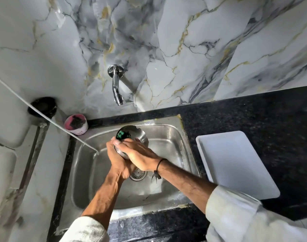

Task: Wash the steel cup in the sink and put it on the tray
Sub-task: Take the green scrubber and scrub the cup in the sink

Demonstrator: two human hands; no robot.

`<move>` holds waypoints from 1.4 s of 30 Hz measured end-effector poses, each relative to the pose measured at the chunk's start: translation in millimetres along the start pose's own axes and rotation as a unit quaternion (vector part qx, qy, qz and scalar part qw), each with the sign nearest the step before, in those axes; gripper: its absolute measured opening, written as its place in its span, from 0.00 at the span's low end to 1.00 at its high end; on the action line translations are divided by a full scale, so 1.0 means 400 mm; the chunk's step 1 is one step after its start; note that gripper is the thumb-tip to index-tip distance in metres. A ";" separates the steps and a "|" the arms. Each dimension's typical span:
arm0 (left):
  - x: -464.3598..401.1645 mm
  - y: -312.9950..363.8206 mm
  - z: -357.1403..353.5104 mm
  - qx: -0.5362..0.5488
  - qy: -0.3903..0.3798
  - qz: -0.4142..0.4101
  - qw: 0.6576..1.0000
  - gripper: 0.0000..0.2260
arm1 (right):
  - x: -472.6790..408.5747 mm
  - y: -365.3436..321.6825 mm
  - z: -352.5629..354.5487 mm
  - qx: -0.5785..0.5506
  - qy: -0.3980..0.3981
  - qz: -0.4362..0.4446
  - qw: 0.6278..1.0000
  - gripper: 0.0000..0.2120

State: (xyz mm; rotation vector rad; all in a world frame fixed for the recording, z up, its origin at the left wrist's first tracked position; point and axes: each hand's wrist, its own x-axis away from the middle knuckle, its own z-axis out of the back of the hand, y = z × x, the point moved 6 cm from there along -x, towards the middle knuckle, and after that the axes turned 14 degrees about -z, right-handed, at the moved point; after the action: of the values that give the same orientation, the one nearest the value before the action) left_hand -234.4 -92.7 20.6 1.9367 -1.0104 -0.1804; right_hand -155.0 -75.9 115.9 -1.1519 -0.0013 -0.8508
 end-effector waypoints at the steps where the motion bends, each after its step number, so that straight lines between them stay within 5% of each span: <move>1: 0.000 0.004 0.003 -0.005 0.002 -0.011 1.000 0.22 | -0.010 -0.004 0.005 0.083 0.023 0.019 0.996 0.40; 4: 0.001 0.020 -0.001 -0.010 -0.015 -0.014 1.000 0.25 | -0.028 0.011 0.028 0.264 0.088 0.033 0.960 0.43; 6: 0.008 0.032 -0.022 0.012 -0.032 -0.011 0.999 0.21 | -0.025 0.022 0.035 0.301 0.100 0.031 0.948 0.46; 10: 0.010 0.035 -0.050 0.063 -0.018 -0.005 0.998 0.30 | 0.009 0.037 0.036 0.289 0.082 -0.013 0.954 0.46; 12: 0.005 0.029 -0.045 0.068 -0.004 -0.041 0.997 0.34 | 0.036 0.016 0.037 0.200 0.091 -0.018 0.975 0.39; 15: 0.012 0.018 -0.024 -0.001 -0.011 -0.044 0.999 0.20 | 0.046 -0.023 0.040 -0.046 0.054 -0.053 0.996 0.27; 18: 0.009 0.006 -0.011 0.023 -0.056 0.008 0.998 0.20 | 0.009 -0.013 0.051 -0.369 -0.019 -0.173 0.913 0.30; 21: 0.018 -0.006 -0.013 0.029 -0.056 0.044 0.997 0.23 | -0.012 -0.018 0.071 -0.503 -0.001 -0.168 0.848 0.32; 23: 0.020 -0.003 -0.018 0.006 -0.048 0.032 0.998 0.23 | -0.035 -0.027 0.091 -0.441 0.046 -0.150 0.884 0.31; 26: 0.017 0.019 -0.029 -0.007 -0.057 0.022 0.998 0.25 | -0.030 -0.014 0.098 -0.120 0.088 -0.099 0.984 0.43; 29: 0.022 0.037 -0.049 0.001 -0.088 0.016 0.996 0.26 | -0.025 -0.001 0.091 0.107 0.143 -0.028 0.983 0.45; 31: 0.029 0.039 -0.056 -0.014 -0.095 0.010 0.995 0.25 | -0.029 -0.001 0.100 0.113 0.164 -0.027 0.980 0.41; 34: 0.033 0.038 -0.065 -0.047 -0.096 -0.008 0.994 0.23 | -0.037 -0.013 0.126 -0.032 0.164 -0.094 0.981 0.40; 38: 0.010 0.055 -0.061 -0.048 -0.091 -0.006 0.995 0.22 | -0.011 -0.027 0.087 -0.225 0.073 -0.085 0.968 0.39; 42: -0.011 0.088 -0.041 0.010 -0.088 -0.001 0.996 0.23 | 0.028 -0.017 0.074 0.013 0.076 -0.017 0.997 0.39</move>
State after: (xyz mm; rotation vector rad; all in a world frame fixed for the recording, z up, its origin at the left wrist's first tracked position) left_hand -249.7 -87.6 56.4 1.9664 -1.1292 -0.3491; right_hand -139.0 -59.7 139.2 -1.0636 0.0928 -0.9644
